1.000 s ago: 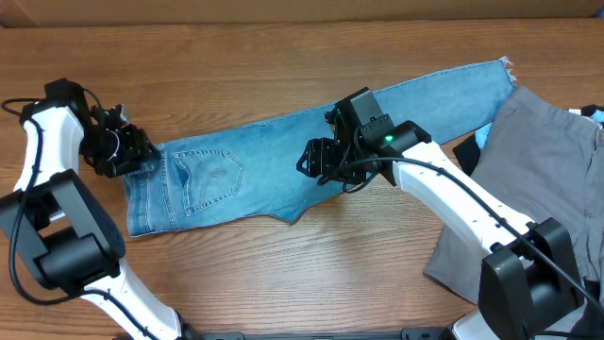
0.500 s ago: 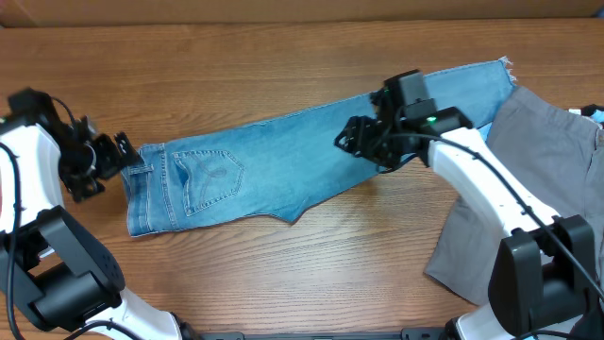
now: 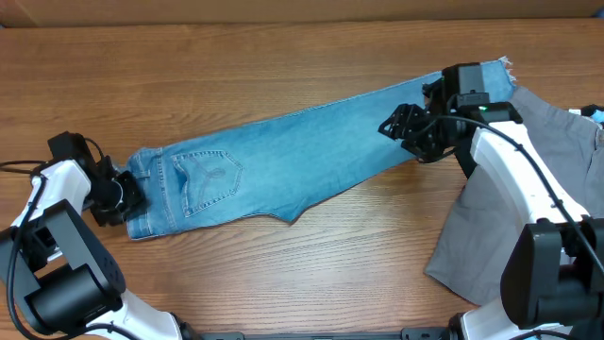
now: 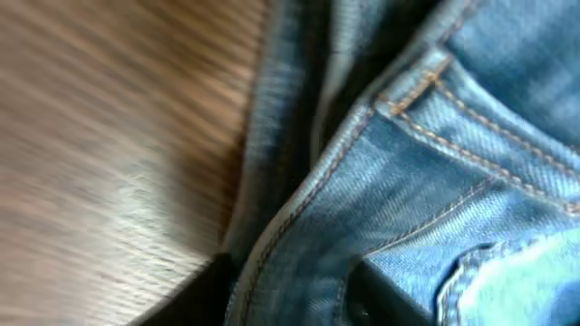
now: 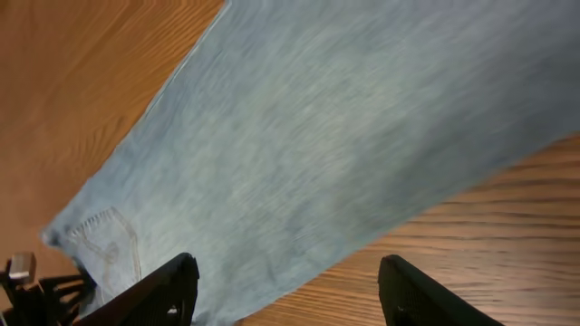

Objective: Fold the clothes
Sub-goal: 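Move the right gripper to the frayed leg hem and grasp it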

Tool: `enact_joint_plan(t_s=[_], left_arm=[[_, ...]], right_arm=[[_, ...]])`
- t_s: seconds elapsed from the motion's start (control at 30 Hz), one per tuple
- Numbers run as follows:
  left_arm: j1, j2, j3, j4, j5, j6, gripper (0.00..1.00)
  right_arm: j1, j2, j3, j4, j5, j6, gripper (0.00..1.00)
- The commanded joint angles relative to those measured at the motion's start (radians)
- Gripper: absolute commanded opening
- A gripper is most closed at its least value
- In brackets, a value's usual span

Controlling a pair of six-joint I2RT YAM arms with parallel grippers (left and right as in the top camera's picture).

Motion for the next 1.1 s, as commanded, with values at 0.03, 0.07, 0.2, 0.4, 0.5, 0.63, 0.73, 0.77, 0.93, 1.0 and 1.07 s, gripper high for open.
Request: enact_joint_plan(t_s=[0.03, 0.07, 0.2, 0.4, 0.5, 0.63, 0.73, 0.77, 0.93, 1.0, 1.07], left_arm=[[0.000, 0.013, -0.074, 0.043, -0.309, -0.181, 0.12], [0.000, 0.013, -0.076, 0.050, -0.333, -0.197, 0.08], [0.017, 0.013, -0.065, 0.117, -0.325, -0.195, 0.04], [0.073, 0.013, 0.042, 0.092, -0.318, -0.166, 0.04], [0.119, 0.013, 0.147, 0.022, -0.319, -0.165, 0.04], [0.170, 0.013, 0.236, -0.035, -0.307, -0.165, 0.04], [0.198, 0.013, 0.270, -0.057, -0.303, -0.155, 0.04], [0.204, 0.013, 0.276, -0.061, -0.302, -0.151, 0.04], [0.234, 0.013, 0.279, -0.076, -0.320, -0.143, 0.06], [0.246, 0.013, 0.279, -0.079, -0.333, -0.142, 0.13], [0.256, 0.013, 0.279, -0.084, -0.324, -0.142, 0.34]], right_arm=[[-0.034, -0.014, 0.015, -0.003, -0.008, -0.011, 0.67], [-0.038, -0.014, 0.015, -0.005, -0.008, -0.011, 0.67], [-0.053, -0.014, 0.015, -0.009, -0.005, -0.011, 0.67], [-0.095, -0.013, 0.015, 0.031, -0.005, -0.030, 0.73], [-0.127, -0.013, 0.014, 0.073, 0.091, -0.090, 0.81], [-0.133, -0.002, 0.014, 0.075, 0.222, -0.141, 0.82], [-0.134, 0.030, 0.014, 0.079, 0.300, -0.160, 0.84], [-0.137, 0.041, 0.014, 0.087, 0.324, -0.160, 0.85], [-0.163, 0.115, 0.014, 0.182, 0.343, -0.160, 0.85], [-0.177, 0.143, 0.014, 0.218, 0.343, -0.160, 0.85], [-0.193, 0.170, 0.014, 0.256, 0.343, -0.160, 0.86]])
